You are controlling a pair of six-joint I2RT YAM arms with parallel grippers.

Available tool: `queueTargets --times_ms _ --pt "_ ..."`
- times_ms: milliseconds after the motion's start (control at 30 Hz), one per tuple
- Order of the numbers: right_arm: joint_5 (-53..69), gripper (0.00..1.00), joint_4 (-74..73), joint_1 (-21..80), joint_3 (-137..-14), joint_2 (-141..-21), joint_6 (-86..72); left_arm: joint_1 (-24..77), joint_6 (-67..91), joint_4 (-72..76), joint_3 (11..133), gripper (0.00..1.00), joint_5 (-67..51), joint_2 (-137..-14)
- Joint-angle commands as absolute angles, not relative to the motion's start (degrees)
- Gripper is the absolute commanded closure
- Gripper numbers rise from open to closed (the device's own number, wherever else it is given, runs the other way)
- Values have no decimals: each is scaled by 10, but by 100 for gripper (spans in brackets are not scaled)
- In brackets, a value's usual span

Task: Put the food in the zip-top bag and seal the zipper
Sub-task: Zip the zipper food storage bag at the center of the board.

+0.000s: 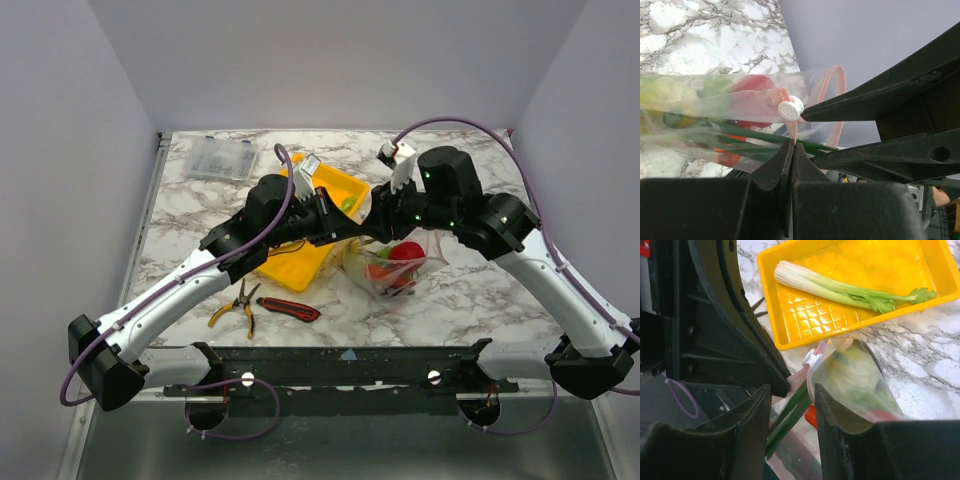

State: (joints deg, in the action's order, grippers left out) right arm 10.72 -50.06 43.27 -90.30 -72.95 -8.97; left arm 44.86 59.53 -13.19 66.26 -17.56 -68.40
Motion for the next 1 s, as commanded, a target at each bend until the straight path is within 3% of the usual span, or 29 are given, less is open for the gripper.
queueTargets --times_ms 0,167,300,567,967 --pt "123 61 -500 433 -861 -699 -85 447 601 -78 674 100 -180 -669" --pt "115 63 -499 433 -837 -690 -85 447 602 -76 671 100 -178 -667" --pt "109 47 -512 433 -866 -692 -93 447 606 -71 668 100 -179 -667" --pt "115 37 -558 433 -951 -680 -139 447 615 -57 666 100 -176 -657" --pt "123 38 -533 433 -903 -675 -148 447 625 -48 657 100 -178 -653"
